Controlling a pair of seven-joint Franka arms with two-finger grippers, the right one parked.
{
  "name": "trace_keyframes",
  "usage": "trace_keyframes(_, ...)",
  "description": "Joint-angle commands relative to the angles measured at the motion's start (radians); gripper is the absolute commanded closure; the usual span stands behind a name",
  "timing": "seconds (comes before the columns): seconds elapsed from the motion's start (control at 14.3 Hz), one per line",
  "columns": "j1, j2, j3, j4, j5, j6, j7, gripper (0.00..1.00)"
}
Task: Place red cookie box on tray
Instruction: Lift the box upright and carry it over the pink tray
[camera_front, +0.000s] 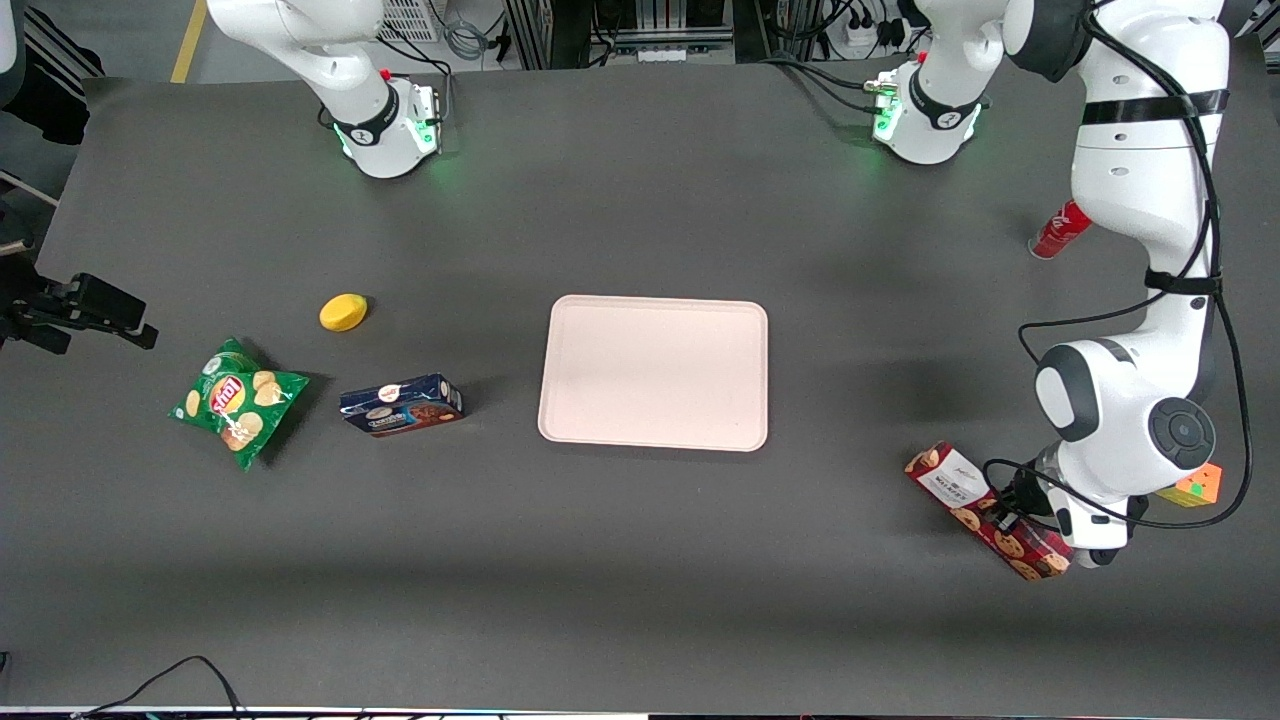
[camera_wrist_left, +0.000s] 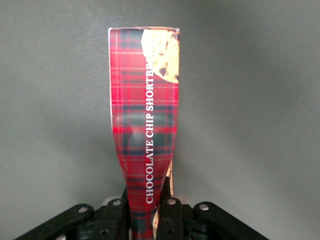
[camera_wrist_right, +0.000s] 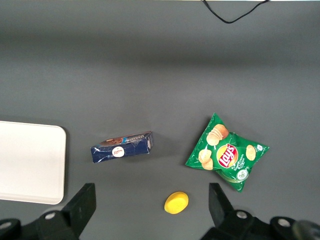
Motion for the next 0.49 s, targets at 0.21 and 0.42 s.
trace_keyframes(0.21, -0.095, -0.124, 0.016, 0.072, 0.103, -0.362, 0.134, 1.00)
trace_keyframes(0.42, -0.190, -0.157, 0.017, 0.231, 0.108, -0.635, 0.129, 1.00)
